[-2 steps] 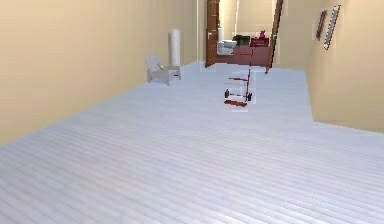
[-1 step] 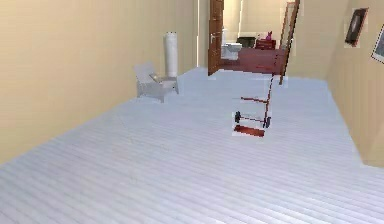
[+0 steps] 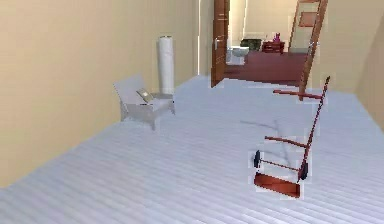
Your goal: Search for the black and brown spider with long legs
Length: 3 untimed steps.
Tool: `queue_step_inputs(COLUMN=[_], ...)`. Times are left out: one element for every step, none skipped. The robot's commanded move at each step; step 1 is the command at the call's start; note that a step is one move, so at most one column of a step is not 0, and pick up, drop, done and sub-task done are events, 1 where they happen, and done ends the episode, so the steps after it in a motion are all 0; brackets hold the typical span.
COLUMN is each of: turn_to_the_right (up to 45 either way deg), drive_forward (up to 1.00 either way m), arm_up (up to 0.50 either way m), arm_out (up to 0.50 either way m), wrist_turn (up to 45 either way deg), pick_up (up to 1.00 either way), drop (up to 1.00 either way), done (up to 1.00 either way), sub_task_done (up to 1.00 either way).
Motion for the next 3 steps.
queue_step_inputs(turn_to_the_right=[0.0, 0.0, 24.0], drive_forward=[1.00, 0.55, 0.00], arm_up=[0.00, 0.00, 0.00], arm_out=[0.00, 0.00, 0.00], wrist_turn=[0.0, 0.0, 0.0], pick_up=[0.00, 0.00, 0.00], drop=[0.00, 0.00, 0.00], done=[0.00, 0.00, 0.00], sub_task_done=[0.00, 0.00, 0.00])
